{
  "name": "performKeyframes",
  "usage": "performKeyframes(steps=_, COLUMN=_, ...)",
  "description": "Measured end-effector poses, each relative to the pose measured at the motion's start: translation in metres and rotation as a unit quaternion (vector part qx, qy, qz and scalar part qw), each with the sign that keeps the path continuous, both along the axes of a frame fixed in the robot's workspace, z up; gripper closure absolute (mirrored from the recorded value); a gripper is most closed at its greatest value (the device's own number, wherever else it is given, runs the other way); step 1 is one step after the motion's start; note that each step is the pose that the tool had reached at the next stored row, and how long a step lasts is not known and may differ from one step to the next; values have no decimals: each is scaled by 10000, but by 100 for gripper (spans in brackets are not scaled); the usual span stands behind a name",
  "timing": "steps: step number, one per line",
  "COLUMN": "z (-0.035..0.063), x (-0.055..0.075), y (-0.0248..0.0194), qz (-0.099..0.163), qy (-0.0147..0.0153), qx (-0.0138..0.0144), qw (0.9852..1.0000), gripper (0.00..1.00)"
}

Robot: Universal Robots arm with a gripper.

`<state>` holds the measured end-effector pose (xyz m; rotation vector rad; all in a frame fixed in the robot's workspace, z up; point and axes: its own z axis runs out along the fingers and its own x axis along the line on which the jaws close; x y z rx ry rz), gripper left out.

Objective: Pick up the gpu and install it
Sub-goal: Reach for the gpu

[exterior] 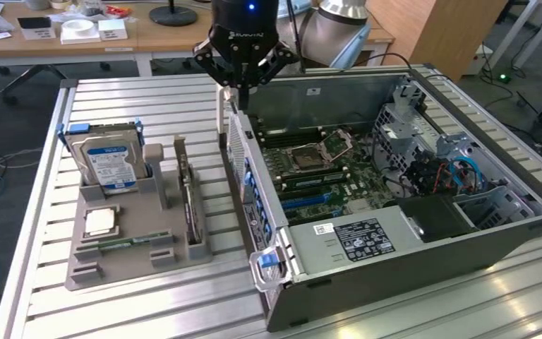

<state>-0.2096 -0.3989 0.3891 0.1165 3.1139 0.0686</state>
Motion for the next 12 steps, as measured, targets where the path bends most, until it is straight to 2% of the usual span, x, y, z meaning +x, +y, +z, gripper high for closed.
performKeyframes(steps=12, z=-25, x=-256, y=0, qz=-1, qy=0, qx=-5, qw=10000, gripper=89)
